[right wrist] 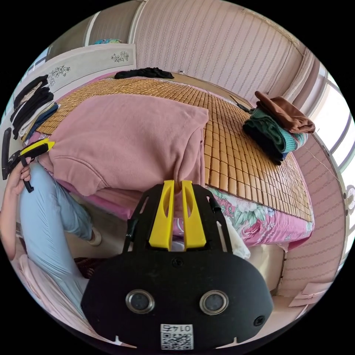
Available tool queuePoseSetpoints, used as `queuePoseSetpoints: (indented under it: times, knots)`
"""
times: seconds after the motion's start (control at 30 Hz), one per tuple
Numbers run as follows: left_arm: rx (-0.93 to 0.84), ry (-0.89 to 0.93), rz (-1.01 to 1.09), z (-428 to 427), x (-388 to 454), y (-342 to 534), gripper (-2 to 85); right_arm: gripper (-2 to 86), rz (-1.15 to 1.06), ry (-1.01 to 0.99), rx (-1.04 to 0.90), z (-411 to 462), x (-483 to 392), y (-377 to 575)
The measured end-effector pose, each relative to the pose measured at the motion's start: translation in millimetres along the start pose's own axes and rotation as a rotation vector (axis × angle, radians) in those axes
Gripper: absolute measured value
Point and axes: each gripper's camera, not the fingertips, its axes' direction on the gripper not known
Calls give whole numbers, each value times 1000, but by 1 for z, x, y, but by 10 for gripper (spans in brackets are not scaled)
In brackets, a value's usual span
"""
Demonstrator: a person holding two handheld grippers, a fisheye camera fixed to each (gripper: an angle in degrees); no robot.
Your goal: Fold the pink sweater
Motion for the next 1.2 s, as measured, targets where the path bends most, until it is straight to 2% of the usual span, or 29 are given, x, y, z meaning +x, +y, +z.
queuePoseSetpoints:
  times: [0.13,0.27,0.33,0.4,0.47,0.57,0.67,0.77,0.8,0.9,0.93,1.03,1.13,1.2]
  knots:
    - [7,26,-35,-16,-2,6,62,57,-58,17,-9,-3,-5,-11]
    - [153,-127,4,-65,16,24,45,55,-75,24,43,-27,1,-18]
    - [197,-71,60,-67,37,22,25,9,-105,-23,95,-36,-5,-35]
    - [170,65,151,-36,76,12,-1,-2,-175,-103,138,-39,-22,-62]
    - [142,96,203,-6,108,8,-6,-7,-299,-162,126,-33,-57,-110]
    - [108,129,280,32,147,8,-9,-9,-415,-111,147,-20,-98,-166]
    - [-1,170,324,69,163,19,-10,-9,-463,-90,51,19,-120,-215]
    - [62,212,306,72,156,31,-10,-10,-514,-74,-76,76,-134,-237]
    - [57,214,315,74,157,32,-10,-10,-535,-68,-58,75,-135,-238]
    - [50,192,356,75,164,33,-10,-10,-655,-39,-185,69,-141,-257]
    - [49,191,357,75,164,33,-10,-10,-658,-61,-219,63,-136,-268]
    - [49,181,369,76,169,37,-10,-9,-556,-125,-163,53,-115,-299]
    - [61,200,361,81,166,41,-10,-6,-557,-131,-272,96,-118,-307]
    - [49,245,339,86,158,40,-10,-6,-528,-118,-249,99,-113,-308]
